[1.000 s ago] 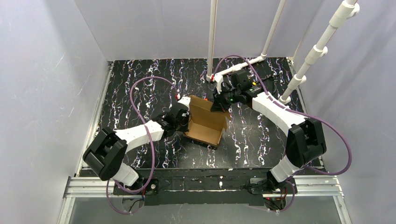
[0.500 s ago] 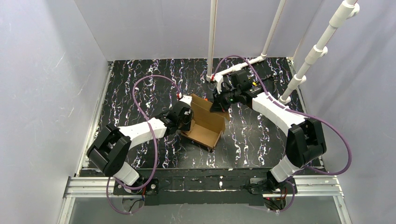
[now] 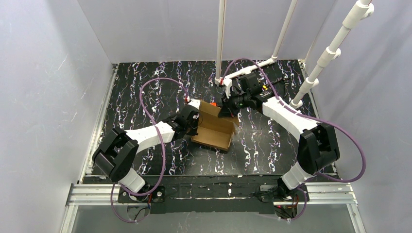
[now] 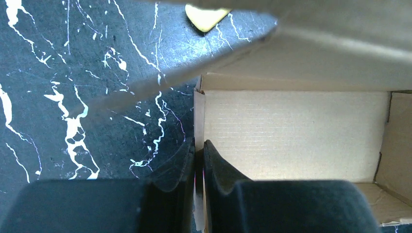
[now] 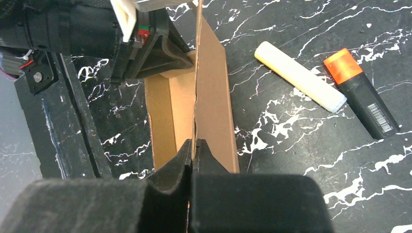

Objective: Fold the paper box

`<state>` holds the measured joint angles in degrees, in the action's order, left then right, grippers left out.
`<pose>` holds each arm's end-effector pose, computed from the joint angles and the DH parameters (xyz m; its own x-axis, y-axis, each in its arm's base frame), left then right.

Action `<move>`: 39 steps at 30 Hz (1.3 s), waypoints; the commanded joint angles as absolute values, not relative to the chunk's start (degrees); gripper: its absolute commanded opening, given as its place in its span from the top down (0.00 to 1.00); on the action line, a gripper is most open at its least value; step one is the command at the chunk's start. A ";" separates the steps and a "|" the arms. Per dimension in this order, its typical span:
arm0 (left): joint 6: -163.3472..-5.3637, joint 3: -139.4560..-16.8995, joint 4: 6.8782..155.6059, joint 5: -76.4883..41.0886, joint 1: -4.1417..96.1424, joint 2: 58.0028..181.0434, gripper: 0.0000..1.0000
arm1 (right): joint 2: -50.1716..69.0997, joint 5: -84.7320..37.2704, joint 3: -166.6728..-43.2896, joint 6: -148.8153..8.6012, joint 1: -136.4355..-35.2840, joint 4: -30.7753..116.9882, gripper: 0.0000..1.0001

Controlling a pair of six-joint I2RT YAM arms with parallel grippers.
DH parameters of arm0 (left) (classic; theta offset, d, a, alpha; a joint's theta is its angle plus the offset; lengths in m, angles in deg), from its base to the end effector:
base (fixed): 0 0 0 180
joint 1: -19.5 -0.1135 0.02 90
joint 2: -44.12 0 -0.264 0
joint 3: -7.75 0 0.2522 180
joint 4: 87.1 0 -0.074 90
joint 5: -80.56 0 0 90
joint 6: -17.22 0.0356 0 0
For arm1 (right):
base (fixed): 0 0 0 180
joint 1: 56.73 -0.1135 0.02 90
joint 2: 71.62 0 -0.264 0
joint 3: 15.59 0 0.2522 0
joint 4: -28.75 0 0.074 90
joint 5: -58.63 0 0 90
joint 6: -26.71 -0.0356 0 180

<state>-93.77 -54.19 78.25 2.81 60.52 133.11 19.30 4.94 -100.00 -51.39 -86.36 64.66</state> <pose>0.2473 -0.2051 0.1904 -0.6555 0.1063 -0.7477 0.3074 0.9418 -0.1357 0.2943 0.1917 0.2796 -0.4132 -0.4262 -0.8047 -0.8826 0.4052 0.2386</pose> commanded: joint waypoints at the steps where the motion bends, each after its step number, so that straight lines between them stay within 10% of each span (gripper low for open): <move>1: -94.01 -53.79 78.19 -0.30 61.00 133.73 0.89 | 17.11 7.72 -99.57 -52.02 -86.88 62.29 0.99; 11: -92.36 -53.97 76.81 3.82 61.48 132.79 1.00 | 17.24 8.69 -99.32 -52.07 -86.88 62.02 0.99; 25: -94.88 -51.68 75.05 6.60 61.91 129.91 0.66 | 16.90 9.32 -98.79 -51.97 -86.88 61.72 0.99; 28: -94.14 -52.85 73.47 7.52 61.92 130.75 0.99 | 16.90 9.52 -98.87 -51.96 -86.88 61.70 0.99; 39: -94.98 -54.66 71.29 10.81 62.80 130.87 1.00 | 16.98 11.40 -98.19 -51.32 -87.31 61.67 0.97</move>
